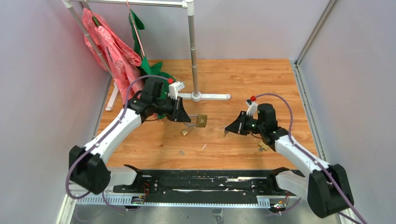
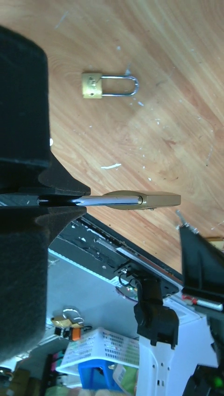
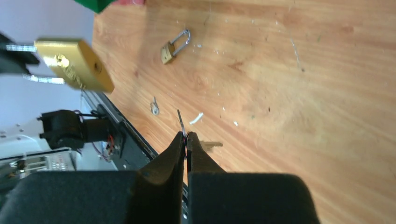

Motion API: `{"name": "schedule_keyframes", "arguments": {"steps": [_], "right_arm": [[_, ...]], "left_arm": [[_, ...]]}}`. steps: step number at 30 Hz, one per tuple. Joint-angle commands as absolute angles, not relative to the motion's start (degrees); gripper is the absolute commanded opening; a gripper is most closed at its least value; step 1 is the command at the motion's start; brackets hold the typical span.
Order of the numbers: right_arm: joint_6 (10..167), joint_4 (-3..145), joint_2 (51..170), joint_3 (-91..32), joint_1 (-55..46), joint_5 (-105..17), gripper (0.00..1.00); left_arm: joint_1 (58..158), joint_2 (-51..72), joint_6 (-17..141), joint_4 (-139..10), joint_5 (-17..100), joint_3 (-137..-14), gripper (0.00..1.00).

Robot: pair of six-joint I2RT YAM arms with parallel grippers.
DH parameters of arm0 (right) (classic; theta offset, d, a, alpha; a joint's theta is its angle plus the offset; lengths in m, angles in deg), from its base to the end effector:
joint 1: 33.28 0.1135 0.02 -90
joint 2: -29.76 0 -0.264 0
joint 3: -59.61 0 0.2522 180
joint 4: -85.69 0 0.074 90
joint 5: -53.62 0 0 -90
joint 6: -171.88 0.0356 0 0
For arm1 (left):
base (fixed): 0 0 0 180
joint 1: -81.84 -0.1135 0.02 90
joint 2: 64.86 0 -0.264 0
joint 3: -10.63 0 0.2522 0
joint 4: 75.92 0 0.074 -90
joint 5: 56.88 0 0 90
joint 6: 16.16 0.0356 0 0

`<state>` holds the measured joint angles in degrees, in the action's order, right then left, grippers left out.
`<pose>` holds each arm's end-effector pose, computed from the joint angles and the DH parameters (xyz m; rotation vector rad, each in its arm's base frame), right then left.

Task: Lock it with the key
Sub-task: Place the lock at the center of the board.

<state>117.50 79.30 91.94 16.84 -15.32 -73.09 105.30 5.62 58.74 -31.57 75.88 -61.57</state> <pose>0.2094 0.0902 0.2185 -0.1097 2.1452 1.2174 0.2266 -0.1247 0.3021 0.5690 2.2950 -1.1987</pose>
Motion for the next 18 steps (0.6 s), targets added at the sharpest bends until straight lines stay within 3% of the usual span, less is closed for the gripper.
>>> {"name": "schedule_keyframes", "arguments": {"steps": [1,5,8,11,18], "right_arm": [[114.7,67.9,82.0,18.5,-13.6,-66.1,0.0],[113.8,56.9,68.4,19.2,-13.6,-56.6,0.0],[114.8,53.8,60.9,19.2,-13.7,-53.3,0.0],[114.2,49.7,58.7,16.1,-13.8,-53.1,0.0],[110.3,45.2,57.3,13.6,-13.8,-49.8,0.0]], "left_arm": [[108.3,13.8,64.3,-31.2,82.7,-67.9,0.0],[112.0,25.4,67.9,-28.6,85.9,-73.7,0.0],[112.9,33.0,80.1,-17.4,89.0,-81.9,0.0],[112.9,40.4,94.9,-0.7,90.1,-90.7,0.0],[114.4,50.7,98.7,2.8,91.5,-96.1,0.0]]}}
